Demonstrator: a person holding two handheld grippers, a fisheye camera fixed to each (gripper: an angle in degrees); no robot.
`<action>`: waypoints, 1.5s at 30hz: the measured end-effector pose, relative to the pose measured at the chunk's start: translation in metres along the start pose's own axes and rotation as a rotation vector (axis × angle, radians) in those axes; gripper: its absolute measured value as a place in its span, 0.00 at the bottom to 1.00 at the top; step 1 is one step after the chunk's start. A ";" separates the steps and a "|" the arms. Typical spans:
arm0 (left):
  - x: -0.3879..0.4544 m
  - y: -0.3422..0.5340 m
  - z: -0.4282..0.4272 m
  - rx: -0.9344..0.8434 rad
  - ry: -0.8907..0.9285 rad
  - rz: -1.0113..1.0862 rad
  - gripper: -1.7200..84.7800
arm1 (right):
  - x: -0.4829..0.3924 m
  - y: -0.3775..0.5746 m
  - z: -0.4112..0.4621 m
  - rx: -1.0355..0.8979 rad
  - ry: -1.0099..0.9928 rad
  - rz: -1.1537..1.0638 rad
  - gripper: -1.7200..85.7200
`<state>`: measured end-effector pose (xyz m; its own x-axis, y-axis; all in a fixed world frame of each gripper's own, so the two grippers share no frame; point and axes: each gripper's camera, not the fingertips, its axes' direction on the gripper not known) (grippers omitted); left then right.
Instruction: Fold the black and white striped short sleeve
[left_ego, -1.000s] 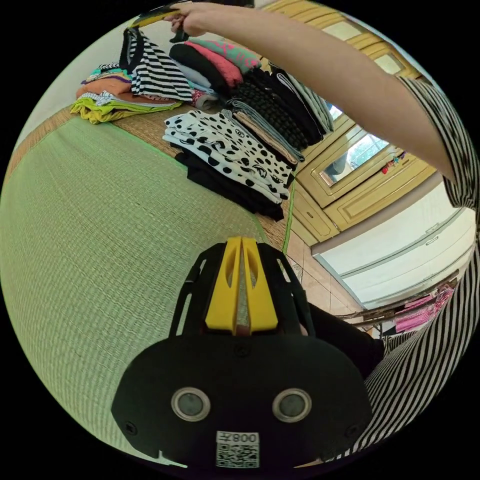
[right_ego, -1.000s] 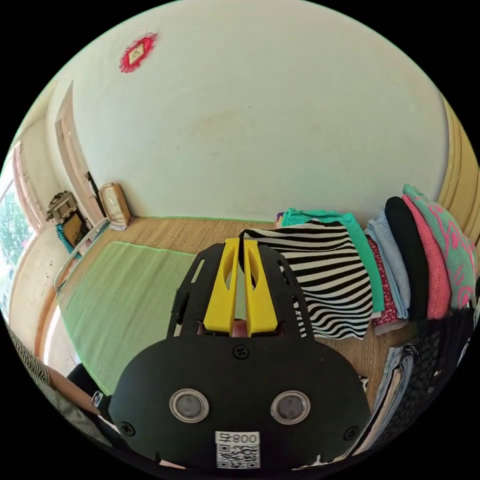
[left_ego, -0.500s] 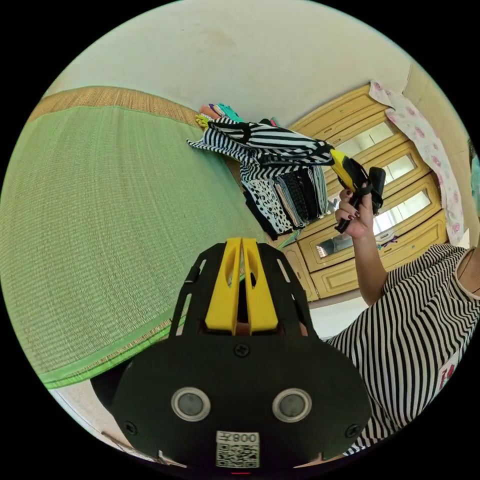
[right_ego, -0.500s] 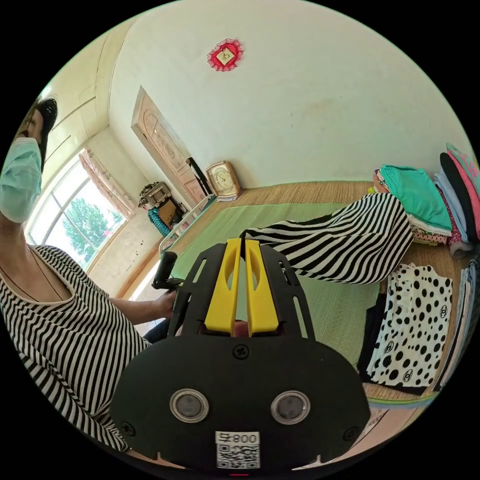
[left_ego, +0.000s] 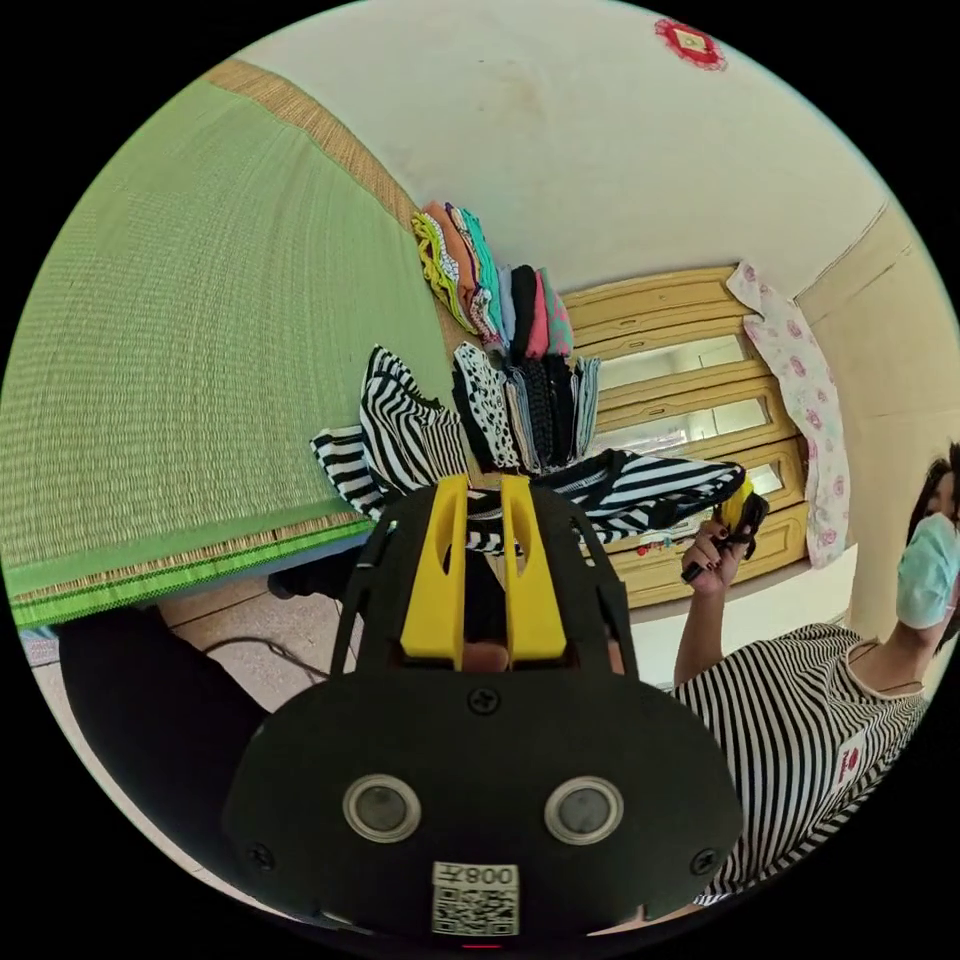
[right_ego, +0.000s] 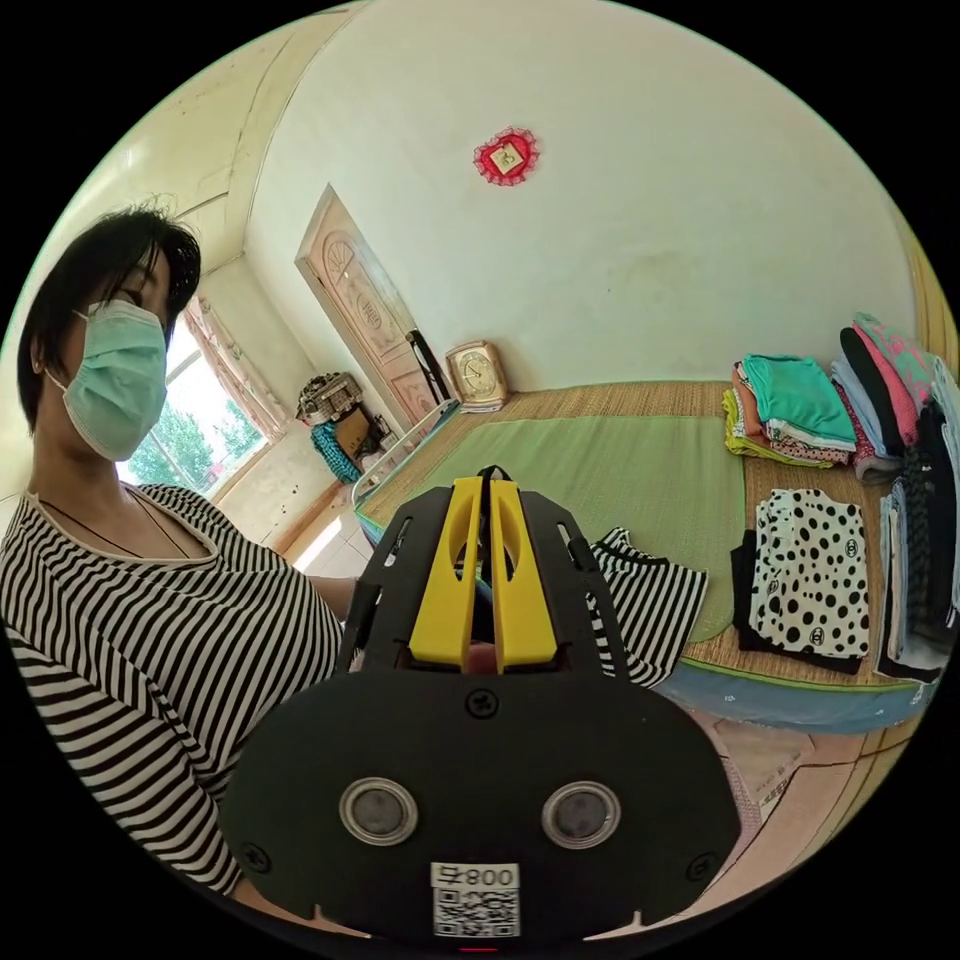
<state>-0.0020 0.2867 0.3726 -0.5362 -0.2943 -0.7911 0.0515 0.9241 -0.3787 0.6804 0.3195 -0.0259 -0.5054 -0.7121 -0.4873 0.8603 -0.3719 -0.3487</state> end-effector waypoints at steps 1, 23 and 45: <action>0.000 -0.003 0.005 -0.035 -0.001 -0.031 0.10 | -0.001 0.009 -0.005 0.009 0.008 0.011 0.03; 0.061 -0.006 0.000 -0.227 -0.086 -0.310 0.05 | -0.018 0.113 -0.033 0.044 -0.034 0.093 0.03; 0.289 0.134 -0.179 0.222 0.280 0.043 0.03 | -0.057 0.163 -0.089 0.213 -0.012 -0.001 0.03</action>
<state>-0.3009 0.3695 0.1788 -0.7379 -0.1502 -0.6580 0.2441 0.8495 -0.4677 0.8436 0.3528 -0.1261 -0.5068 -0.7180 -0.4771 0.8550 -0.4893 -0.1717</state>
